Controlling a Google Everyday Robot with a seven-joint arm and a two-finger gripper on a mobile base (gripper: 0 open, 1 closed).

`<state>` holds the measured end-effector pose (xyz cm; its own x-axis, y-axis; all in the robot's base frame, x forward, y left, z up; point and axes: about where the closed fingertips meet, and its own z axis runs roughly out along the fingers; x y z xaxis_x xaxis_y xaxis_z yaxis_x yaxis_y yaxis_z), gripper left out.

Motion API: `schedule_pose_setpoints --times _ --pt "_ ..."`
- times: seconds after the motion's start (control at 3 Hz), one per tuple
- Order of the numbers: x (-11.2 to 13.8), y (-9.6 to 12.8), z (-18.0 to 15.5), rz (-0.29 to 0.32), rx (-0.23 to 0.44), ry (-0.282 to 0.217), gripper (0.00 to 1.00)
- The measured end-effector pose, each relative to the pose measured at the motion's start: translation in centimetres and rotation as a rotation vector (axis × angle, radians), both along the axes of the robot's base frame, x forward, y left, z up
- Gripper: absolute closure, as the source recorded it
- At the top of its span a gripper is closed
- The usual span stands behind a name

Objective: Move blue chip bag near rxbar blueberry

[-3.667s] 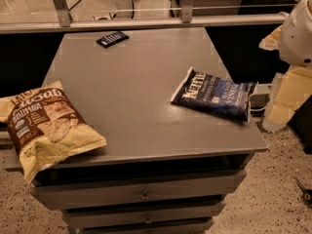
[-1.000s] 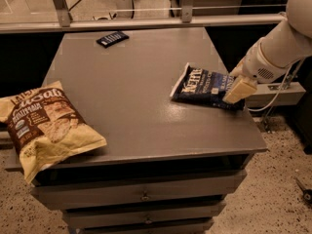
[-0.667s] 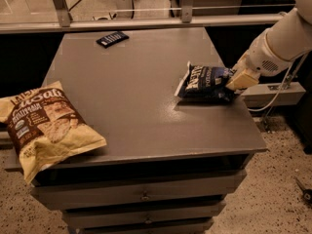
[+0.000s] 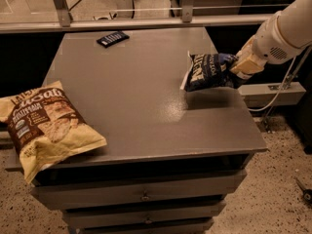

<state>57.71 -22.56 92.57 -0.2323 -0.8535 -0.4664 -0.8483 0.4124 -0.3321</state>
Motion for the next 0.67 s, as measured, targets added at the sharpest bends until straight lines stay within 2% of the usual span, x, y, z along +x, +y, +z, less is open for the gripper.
schedule_pose_setpoints --times 0.67 --pt "0.49 0.25 0.12 -0.008 0.021 -0.012 1.0"
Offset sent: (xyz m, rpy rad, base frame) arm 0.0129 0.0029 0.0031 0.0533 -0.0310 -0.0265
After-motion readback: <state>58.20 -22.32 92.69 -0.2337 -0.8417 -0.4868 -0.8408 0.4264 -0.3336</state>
